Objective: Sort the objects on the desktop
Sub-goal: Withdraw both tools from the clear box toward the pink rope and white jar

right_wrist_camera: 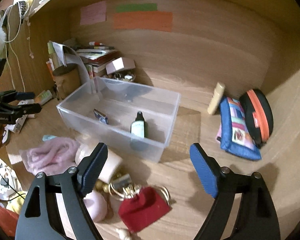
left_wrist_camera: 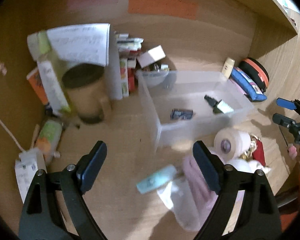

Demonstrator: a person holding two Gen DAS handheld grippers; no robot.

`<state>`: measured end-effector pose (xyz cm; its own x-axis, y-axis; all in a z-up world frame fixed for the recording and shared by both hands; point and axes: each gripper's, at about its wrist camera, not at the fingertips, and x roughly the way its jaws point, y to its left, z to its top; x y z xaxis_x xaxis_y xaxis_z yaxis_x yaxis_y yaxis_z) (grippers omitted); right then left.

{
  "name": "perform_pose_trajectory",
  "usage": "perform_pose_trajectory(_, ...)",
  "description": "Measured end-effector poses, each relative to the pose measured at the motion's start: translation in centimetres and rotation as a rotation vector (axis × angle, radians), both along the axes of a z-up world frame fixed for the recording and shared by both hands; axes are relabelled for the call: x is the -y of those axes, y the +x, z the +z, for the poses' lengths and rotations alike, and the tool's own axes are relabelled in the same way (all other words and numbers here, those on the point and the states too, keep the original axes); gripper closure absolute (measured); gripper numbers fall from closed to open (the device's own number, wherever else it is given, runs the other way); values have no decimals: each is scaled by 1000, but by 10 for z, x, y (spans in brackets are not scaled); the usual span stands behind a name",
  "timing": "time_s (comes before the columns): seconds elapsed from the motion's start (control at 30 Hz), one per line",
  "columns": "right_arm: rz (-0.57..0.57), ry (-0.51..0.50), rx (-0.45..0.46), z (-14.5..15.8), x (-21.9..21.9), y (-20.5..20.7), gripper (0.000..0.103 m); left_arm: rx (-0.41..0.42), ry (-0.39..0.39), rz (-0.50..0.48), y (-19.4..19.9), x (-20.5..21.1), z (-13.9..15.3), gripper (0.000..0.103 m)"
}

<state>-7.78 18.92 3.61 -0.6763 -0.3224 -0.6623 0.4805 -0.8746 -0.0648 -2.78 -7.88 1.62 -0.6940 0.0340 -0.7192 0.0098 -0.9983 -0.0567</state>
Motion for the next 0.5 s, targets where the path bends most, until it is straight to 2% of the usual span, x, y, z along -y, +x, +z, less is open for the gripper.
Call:
perform_pose_trajectory(0.23,-11,-24,49,-13,-5,9,21,8,15,-44,20,-14,-6,14)
perform_pose_trajectory(0.5,56,-60,111,-31,30,8,21,3,12,-115,16,-37,-8,14)
